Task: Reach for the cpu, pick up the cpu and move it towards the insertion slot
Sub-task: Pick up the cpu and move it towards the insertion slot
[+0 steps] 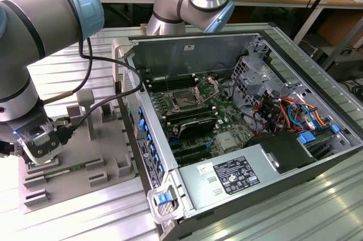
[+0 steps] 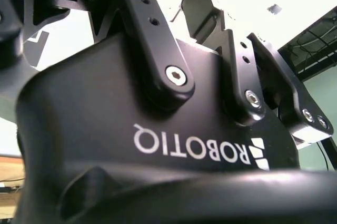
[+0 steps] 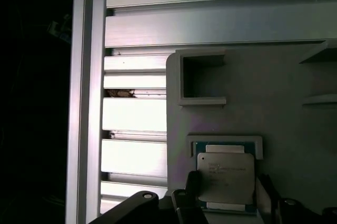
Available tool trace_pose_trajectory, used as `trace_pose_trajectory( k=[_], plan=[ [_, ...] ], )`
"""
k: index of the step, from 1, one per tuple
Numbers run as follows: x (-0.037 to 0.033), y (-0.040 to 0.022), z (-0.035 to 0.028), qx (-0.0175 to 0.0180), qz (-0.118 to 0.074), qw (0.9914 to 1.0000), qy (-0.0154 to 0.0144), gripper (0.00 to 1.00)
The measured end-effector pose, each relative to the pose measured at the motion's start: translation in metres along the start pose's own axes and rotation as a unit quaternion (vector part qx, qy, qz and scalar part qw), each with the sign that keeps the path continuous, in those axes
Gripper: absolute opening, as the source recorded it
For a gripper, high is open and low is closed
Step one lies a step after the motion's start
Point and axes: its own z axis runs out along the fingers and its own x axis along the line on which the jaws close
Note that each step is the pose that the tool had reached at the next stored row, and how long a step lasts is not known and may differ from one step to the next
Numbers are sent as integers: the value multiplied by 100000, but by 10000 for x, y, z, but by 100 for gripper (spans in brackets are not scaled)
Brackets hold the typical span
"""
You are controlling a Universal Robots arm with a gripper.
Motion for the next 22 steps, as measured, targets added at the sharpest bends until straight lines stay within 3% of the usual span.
trace_pose_trajectory(
  k=[14, 22],
  plan=[
    [1, -3, 68, 13, -583, 99998, 47, 54],
    [1, -2, 74, -10, -637, 99998, 29, 54]
  ],
)
